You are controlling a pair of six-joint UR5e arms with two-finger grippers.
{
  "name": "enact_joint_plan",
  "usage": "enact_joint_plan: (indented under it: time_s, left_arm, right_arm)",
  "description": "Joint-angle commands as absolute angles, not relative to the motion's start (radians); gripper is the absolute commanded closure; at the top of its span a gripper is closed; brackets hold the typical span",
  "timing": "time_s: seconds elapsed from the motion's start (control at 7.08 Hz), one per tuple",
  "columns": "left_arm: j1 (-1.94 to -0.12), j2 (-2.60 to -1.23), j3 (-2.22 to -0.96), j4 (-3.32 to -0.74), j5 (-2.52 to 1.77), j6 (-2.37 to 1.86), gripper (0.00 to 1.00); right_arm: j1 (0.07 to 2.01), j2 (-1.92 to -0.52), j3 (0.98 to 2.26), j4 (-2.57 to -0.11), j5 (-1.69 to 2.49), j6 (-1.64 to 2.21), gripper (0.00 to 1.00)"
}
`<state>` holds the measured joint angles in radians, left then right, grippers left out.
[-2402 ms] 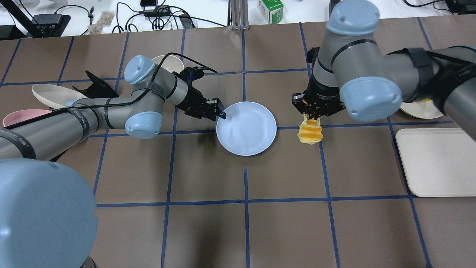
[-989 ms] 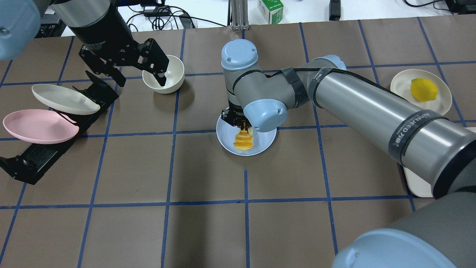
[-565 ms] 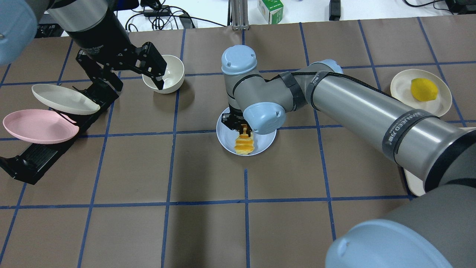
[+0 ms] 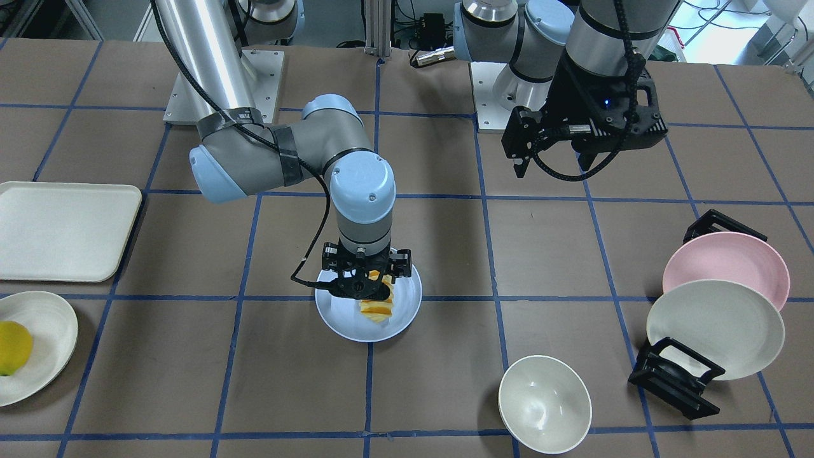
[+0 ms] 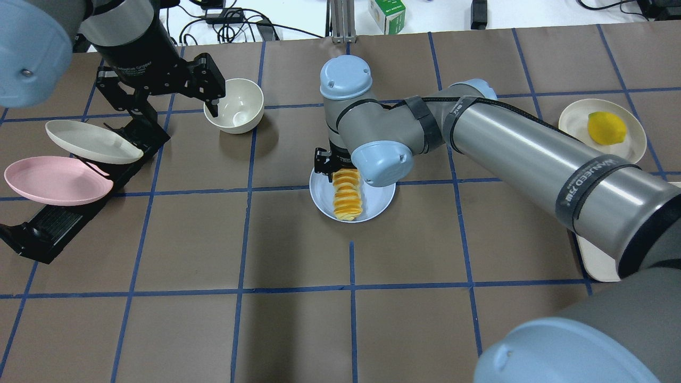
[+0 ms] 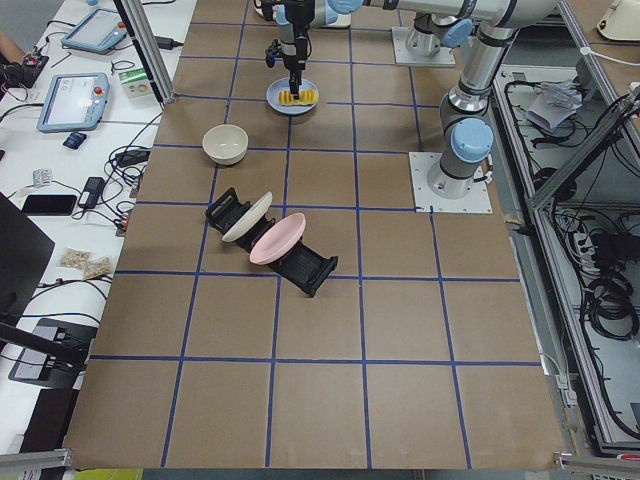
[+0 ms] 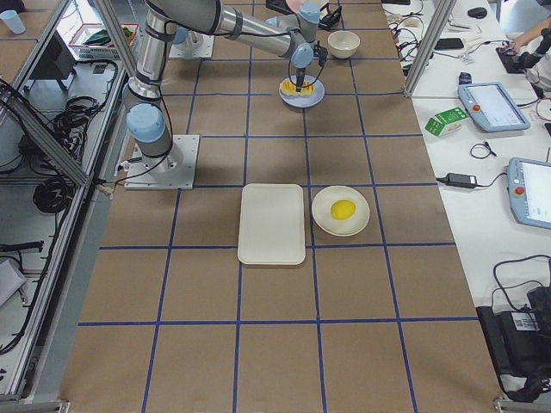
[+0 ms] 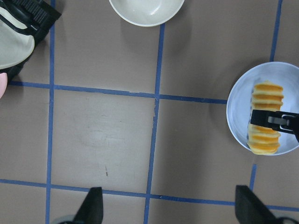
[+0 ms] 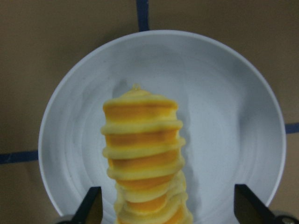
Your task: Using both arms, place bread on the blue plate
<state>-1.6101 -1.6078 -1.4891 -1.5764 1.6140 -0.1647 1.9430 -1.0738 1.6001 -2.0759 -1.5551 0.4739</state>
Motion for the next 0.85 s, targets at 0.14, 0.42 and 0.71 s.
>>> enact_joint_plan:
  time_s: [0.14, 0.42, 0.71]
  left_arm:
    - [-1.611, -1.606, -1.493, -1.551, 1.608, -0.169, 0.08]
    - [-1.611, -1.605, -1.494, -1.551, 1.606, -0.178, 0.00]
    - [-1.611, -1.603, -1.493, -1.551, 1.605, -0.181, 0.00]
  right_arm:
    - [1.785, -1.239, 1.612, -1.963, -1.552, 0.402, 0.00]
    - [1.674, -1.386, 1.609, -1.834, -1.551, 0.331, 0.00]
    - [1.634, -1.532, 1.598, -1.650, -1.555, 0.293, 0.00]
